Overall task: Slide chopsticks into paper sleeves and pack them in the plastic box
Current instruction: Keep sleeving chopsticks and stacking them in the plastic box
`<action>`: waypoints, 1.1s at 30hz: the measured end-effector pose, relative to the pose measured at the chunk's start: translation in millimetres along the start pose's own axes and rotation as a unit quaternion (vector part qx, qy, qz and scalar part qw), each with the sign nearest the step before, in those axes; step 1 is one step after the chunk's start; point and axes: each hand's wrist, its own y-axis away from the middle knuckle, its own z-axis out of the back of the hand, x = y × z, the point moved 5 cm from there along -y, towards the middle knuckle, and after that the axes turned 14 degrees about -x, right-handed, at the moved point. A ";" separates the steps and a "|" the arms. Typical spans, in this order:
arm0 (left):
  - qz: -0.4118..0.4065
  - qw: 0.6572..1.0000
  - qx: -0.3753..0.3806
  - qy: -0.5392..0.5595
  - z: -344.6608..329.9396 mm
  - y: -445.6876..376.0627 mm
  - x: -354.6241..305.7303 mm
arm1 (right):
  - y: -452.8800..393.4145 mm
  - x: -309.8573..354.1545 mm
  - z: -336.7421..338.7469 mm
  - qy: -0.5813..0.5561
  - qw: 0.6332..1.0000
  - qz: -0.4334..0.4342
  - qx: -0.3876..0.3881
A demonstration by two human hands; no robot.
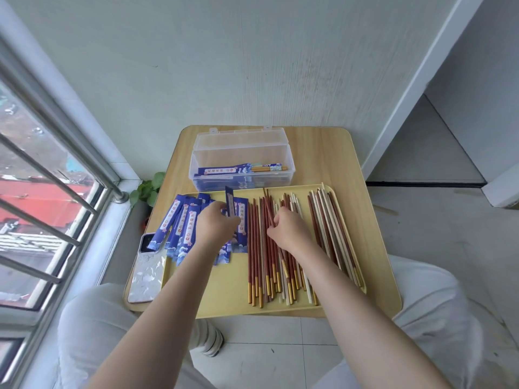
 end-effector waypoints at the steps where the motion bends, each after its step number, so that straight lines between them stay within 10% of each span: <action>1: 0.042 0.997 0.032 0.064 -1.4 3.1 1.6 | 0.0 -1.2 2.4 -0.037 0.999 -0.005 0.001; 16: 0.218 0.882 0.261 0.326 -23.4 46.9 15.3 | -1.0 5.7 60.6 -0.476 0.877 -0.064 0.004; 22: 0.267 0.857 0.234 0.372 -18.1 48.7 17.4 | -2.0 4.9 70.3 -0.516 0.852 -0.050 -0.069; 29: 0.455 0.703 0.020 0.546 -8.6 44.6 18.9 | 3.2 6.4 65.8 -0.567 0.813 -0.110 -0.075; 33: 0.484 0.670 -0.034 0.562 -6.2 40.0 18.8 | 4.0 -5.7 64.1 -0.580 0.778 -0.196 -0.140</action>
